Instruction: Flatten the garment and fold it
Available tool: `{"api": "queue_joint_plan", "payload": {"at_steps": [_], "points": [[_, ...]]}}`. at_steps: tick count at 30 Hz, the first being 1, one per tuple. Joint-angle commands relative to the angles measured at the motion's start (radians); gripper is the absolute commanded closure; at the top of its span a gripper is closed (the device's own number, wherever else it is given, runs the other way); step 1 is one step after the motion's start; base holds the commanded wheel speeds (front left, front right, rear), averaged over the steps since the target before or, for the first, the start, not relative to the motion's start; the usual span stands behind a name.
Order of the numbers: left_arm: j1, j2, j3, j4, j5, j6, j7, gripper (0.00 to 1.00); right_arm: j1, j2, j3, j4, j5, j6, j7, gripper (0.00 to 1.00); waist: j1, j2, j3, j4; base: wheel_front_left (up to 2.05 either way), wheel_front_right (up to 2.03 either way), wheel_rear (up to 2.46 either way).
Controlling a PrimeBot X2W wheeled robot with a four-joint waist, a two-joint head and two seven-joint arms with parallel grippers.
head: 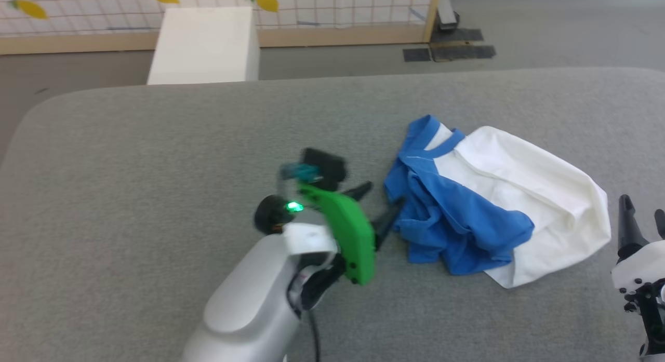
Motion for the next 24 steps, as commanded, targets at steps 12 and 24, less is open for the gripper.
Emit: {"api": "queue_joint_plan", "payload": {"at_steps": [12, 24], "points": [[-0.159, -0.002, -0.188, 0.171, -0.004, 0.022, 0.26, 0.42, -0.023, 0.0, 0.009, 0.047, 0.042, -0.002, -0.056, 0.0, 0.0, 0.0067, 0.12, -0.144, 0.0, 0.0, 0.0], [-0.185, 0.011, -0.084, 0.077, -0.128, 0.008, 0.082, 1.0, -0.031, 0.0, 0.006, 0.081, 0.015, -0.002, -0.077, 0.0, 0.0, 0.0067, 0.095, -0.035, 0.0, 0.0, 0.0]]}}
